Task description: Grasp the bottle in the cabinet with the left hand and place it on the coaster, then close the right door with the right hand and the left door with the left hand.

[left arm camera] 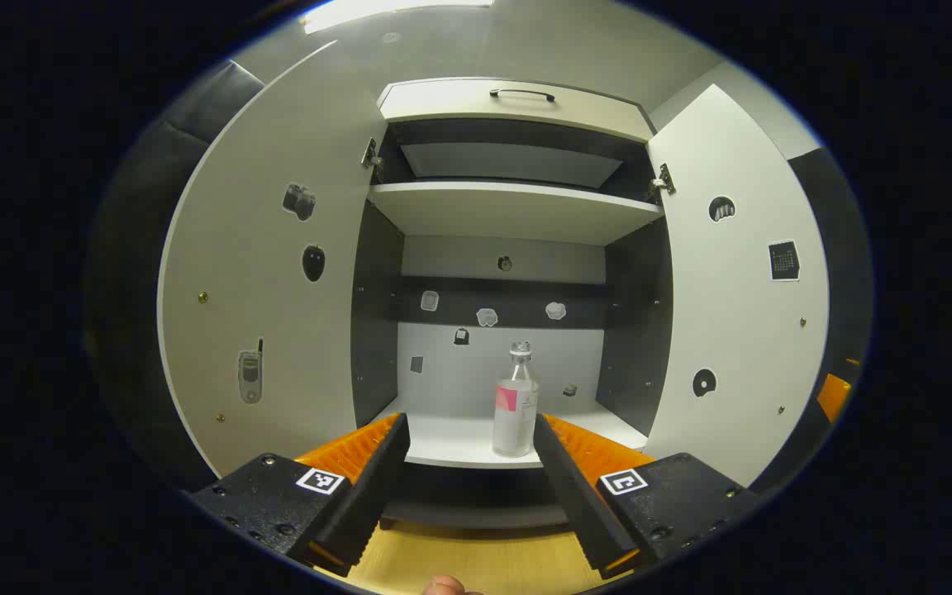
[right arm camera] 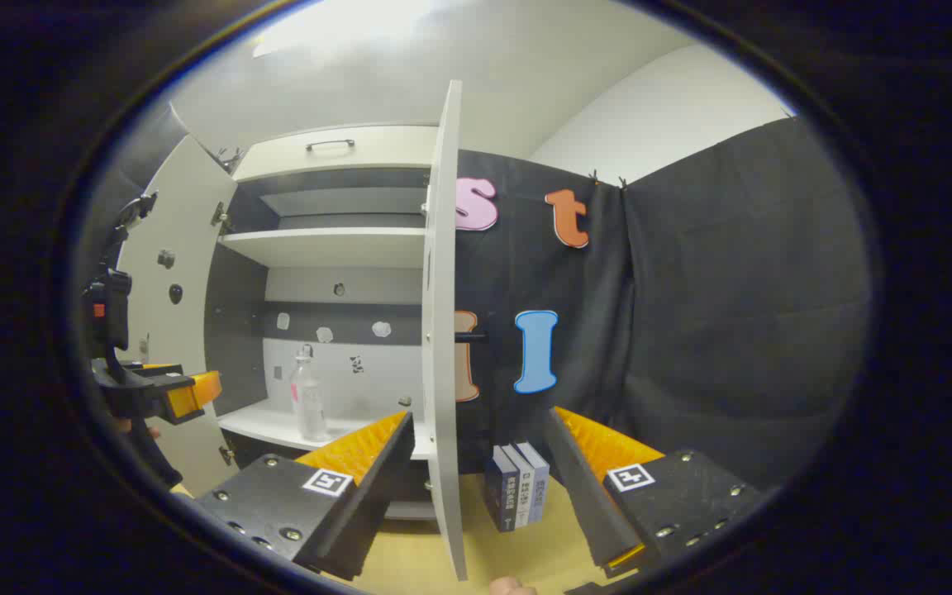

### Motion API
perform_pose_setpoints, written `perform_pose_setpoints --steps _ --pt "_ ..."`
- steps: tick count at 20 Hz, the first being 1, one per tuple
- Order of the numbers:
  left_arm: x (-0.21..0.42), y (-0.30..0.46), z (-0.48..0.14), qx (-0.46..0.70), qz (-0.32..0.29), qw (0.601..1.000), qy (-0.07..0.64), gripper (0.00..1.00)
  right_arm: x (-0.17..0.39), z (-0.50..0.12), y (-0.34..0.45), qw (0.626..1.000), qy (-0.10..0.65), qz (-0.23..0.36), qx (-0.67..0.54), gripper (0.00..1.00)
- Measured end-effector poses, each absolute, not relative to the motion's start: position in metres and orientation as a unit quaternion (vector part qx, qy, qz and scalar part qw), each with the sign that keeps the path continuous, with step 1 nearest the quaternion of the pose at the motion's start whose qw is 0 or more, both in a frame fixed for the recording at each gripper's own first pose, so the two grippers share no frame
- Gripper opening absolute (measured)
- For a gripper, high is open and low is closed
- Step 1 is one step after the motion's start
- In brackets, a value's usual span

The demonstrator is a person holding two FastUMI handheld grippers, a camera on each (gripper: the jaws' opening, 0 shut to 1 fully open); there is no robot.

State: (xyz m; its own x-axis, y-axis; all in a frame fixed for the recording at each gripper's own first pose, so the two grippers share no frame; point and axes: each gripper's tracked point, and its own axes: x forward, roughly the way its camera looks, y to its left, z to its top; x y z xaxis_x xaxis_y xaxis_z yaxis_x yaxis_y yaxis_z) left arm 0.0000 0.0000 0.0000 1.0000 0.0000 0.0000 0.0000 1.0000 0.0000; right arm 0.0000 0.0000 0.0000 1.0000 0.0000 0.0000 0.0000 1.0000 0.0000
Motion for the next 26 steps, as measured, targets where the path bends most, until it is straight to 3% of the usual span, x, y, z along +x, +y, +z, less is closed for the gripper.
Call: perform_pose_setpoints --steps 16,26 --pt "-0.007 -0.013 -0.002 -0.002 0.009 1.000 0.009 0.96 0.004 -0.001 0.009 0.999 0.005 0.044 -0.025 0.96" --pt "0.062 -0.022 -0.011 0.018 -0.003 0.999 0.028 0.96 -0.002 0.005 -0.009 1.000 0.002 0.020 -0.020 0.96"
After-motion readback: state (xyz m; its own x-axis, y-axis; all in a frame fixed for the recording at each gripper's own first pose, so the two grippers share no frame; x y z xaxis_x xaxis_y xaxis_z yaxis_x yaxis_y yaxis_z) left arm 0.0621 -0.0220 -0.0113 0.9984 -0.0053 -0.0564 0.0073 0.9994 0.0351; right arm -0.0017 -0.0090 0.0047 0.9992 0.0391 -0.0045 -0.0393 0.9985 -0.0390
